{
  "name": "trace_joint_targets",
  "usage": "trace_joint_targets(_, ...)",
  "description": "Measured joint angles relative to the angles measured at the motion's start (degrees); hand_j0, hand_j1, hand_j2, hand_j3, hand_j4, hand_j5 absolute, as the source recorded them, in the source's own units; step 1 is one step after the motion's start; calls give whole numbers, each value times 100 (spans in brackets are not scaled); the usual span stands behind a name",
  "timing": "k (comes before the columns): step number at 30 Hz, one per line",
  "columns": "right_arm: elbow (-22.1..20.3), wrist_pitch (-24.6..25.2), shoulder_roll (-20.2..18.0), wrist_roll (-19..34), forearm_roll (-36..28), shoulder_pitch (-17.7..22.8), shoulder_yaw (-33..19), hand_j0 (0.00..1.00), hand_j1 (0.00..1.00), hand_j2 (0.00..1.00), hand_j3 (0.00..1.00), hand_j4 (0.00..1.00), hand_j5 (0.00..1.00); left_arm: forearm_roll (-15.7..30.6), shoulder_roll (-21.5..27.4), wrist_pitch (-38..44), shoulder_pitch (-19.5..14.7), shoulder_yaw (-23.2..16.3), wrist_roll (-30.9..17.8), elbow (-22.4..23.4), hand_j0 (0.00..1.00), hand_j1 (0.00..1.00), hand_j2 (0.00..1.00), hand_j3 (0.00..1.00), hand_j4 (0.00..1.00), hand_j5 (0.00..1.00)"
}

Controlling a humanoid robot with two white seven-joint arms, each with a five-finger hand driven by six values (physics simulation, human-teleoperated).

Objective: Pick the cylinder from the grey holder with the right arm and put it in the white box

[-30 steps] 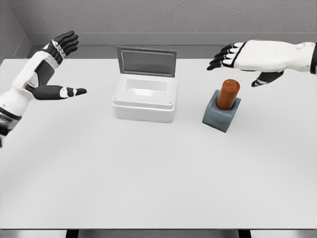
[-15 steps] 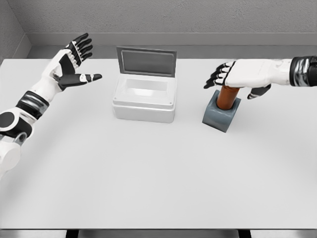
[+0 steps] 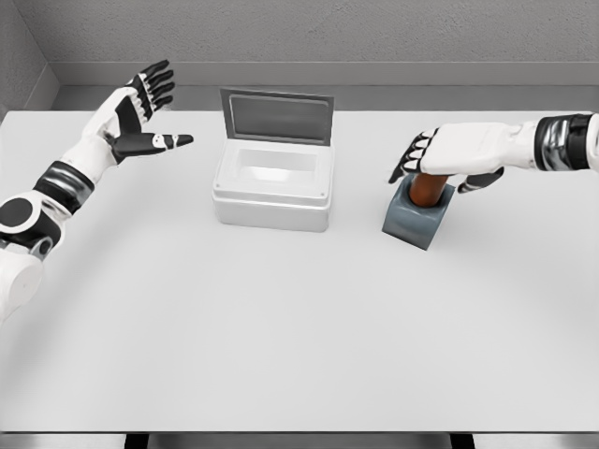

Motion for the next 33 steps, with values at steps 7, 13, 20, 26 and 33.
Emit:
trace_joint_targets(7,-29,1,-12,-1,-2,-9,-29,64,64,64,64,64,64,-579,108,-39,-62,-95,-2,109,100,100,100,100,100,100)
trace_joint_targets(13,-34,12,-19,-17,20,-9,-30,57,57,57,57,57,57,-694,138,-57,-316,-77,-544,387,100,100,100,100,100,100)
trace_joint_targets(20,-55,2,-47,-3,15,-167,-29,56,56,56,56,56,56,-719,129,-57,-536,-61,-1180,773,100,100,100,100,100,100)
trace_joint_targets(26,-115,0,-108,0,11,-272,-35,56,56,56,56,56,56,-724,50,-28,-677,-83,-1423,1021,100,100,100,100,100,100)
trace_joint_targets(33,-131,-1,-43,0,12,-378,-36,56,56,56,56,56,56,-726,-68,-13,-826,-101,-1607,1202,100,100,100,100,100,100)
